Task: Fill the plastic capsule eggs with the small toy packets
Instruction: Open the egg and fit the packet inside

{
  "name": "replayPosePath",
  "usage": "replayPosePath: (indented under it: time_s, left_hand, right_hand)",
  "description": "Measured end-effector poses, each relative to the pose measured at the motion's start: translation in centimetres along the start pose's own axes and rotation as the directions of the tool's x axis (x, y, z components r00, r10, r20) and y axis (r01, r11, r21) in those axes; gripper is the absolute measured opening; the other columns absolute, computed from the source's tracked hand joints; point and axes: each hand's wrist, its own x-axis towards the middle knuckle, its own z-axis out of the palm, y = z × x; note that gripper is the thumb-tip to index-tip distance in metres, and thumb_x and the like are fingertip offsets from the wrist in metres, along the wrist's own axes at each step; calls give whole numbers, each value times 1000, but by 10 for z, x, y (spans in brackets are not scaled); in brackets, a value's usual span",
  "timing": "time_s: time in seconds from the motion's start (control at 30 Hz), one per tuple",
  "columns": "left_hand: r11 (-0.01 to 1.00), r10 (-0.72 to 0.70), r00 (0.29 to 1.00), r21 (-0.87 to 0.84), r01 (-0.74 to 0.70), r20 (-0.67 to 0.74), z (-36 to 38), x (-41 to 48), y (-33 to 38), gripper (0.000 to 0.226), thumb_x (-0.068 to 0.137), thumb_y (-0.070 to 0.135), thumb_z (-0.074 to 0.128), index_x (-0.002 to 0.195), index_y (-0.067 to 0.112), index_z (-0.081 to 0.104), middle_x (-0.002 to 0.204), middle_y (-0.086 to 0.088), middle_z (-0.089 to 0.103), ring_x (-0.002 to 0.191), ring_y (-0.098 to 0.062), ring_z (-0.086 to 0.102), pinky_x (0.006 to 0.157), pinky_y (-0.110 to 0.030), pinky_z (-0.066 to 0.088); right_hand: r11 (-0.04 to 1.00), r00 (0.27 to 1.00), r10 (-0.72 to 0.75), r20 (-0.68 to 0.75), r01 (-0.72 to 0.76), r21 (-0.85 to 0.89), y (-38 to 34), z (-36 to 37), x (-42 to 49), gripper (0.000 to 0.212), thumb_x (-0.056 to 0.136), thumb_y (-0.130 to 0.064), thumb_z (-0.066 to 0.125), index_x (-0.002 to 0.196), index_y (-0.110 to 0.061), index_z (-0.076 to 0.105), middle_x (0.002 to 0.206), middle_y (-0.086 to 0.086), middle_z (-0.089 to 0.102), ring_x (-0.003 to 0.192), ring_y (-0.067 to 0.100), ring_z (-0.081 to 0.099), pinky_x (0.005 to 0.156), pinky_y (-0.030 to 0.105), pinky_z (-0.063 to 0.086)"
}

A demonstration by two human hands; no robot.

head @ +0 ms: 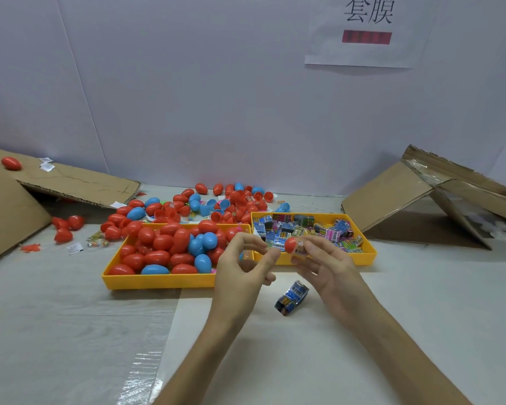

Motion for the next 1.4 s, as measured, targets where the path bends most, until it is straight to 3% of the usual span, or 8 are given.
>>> replayPosePath:
  time_s: [0.1,0.27,0.4,0.57,0.67,0.93,1.13,1.4]
  left_hand:
    - [948,102,982,283,-144,160,2,-4,-10,14,88,32,77,91,31,63,93,16,65,83,-7,67,66,-20,52]
    - [528,35,878,737,-421,477,6,-11,-31,29,90,43,64,118,37,58,118,18,51,111,-6,48,81,-23,43]
    - [614,-3,875,692,-380,483,6,-10,-33,25,94,33,63,118,38,60,114,20,53,108,-5,48,81,-17,41]
    - [627,-8,873,682,-376,488,10,-8,-29,26,94,26,64,117,36,61,115,17,57,101,-3,45,81,-15,38]
    - [651,-17,882,675,-348,471,9,-7,-28,29,92,22,64,120,30,60,113,11,64,101,-8,53,84,-19,43]
    - [730,151,917,584,-355,369,9,-13,-22,28,84,12,72,105,28,63,96,13,66,84,-8,60,73,-31,52]
    - [712,287,925,590,-381,251,7,-9,-20,37,83,9,80,115,19,65,103,7,68,87,-6,59,76,-5,45]
    - [714,365,906,560,-420,214,5,-10,-15,37,81,3,81,111,18,65,96,12,64,87,-6,58,74,-13,50]
  right_hand:
    - [988,994,41,-98,-26,150,-4,-12,5,33,78,-19,70,110,-12,66,103,7,76,92,20,75,71,23,59]
    - [943,950,263,-170,-215,256,-8,-22,11,35,77,-18,72,110,-10,65,100,9,74,81,19,76,62,23,59]
    - [930,928,335,-162,-297,217,-29,-33,27,37,76,-16,74,109,0,66,86,14,75,69,17,74,57,22,59]
    - [918,929,39,-369,112,379,-128,-71,72,19,100,-13,56,111,0,64,104,16,69,83,22,73,67,25,59]
    - [951,874,36,-484,118,284,-140,-83,85,24,106,-18,43,117,-1,53,105,21,67,89,29,70,73,31,55]
    - [910,979,-126,-160,50,-412,-21,-44,52,29,100,-20,59,73,-11,67,61,5,58,43,13,47,40,21,37]
    - [842,987,-117,110,157,-515,0,-25,32,32,87,-42,74,68,-19,63,61,8,57,49,19,51,45,24,42]
    - [757,982,-90,167,176,-630,3,-16,26,24,84,-27,81,76,-12,64,68,3,70,60,16,67,56,24,53]
